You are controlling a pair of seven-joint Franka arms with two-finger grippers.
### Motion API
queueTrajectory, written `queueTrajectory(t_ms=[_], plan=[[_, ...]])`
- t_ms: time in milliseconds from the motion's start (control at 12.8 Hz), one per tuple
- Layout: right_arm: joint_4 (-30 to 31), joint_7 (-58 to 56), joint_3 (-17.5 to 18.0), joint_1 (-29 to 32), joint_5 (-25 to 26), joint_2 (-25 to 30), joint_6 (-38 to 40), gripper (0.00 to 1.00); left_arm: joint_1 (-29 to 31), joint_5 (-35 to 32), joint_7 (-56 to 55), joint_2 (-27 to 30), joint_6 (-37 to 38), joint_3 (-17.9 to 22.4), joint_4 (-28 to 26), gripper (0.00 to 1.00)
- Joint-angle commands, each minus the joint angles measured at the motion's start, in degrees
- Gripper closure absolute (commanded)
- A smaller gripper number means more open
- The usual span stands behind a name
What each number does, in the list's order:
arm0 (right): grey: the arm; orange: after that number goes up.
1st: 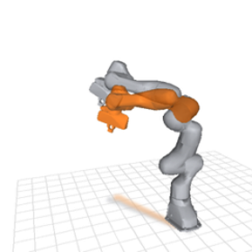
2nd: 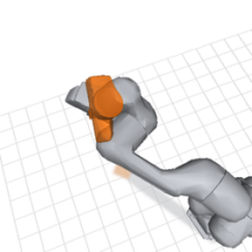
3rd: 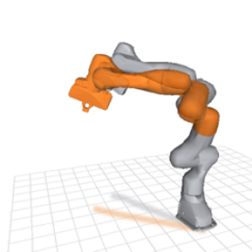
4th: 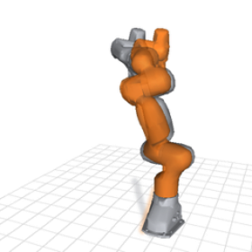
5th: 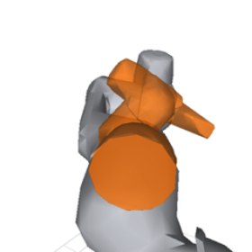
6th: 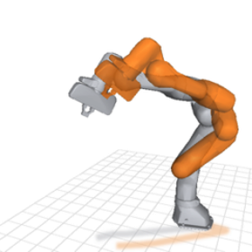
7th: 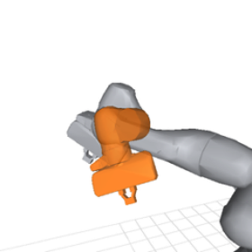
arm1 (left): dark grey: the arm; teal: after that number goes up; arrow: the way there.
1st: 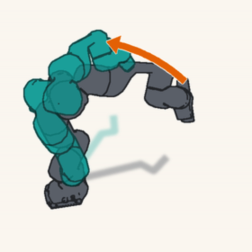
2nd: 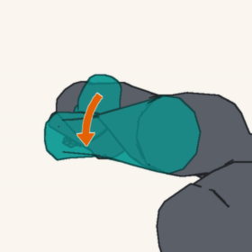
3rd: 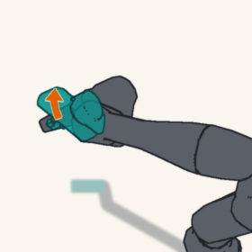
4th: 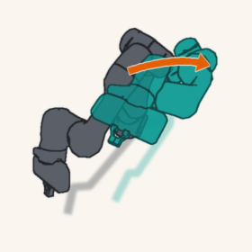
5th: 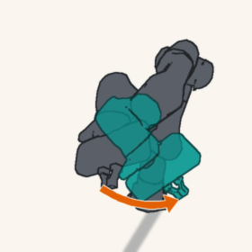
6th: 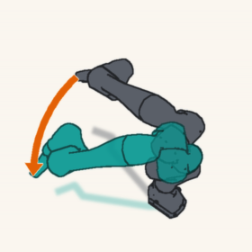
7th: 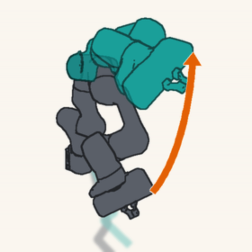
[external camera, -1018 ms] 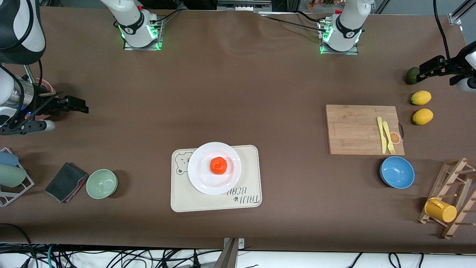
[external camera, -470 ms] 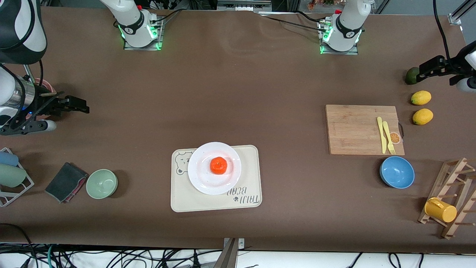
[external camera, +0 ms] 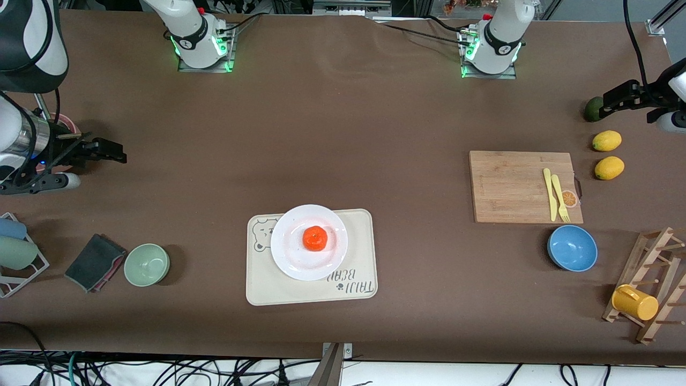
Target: Place orange and plate with both arms
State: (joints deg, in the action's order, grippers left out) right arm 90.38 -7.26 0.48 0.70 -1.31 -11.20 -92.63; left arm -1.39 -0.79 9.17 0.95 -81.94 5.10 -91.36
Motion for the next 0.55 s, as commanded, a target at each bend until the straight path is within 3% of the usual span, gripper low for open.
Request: queueTrajectory(t_ms=[0, 470], plan=[[-2.3, -0.5, -0.1, 0.0, 1.3, -0.8, 1.5, 0.0, 0.2, 1.6, 0.9, 0.1, 0.1, 0.0, 0.7, 0.0], [-3.1, -0.2, -0.2, 0.0, 1.4, -0.8, 1.6, 0.0, 0.2, 1.6, 0.9, 0.1, -0.1, -0.2, 0.7, 0.0]])
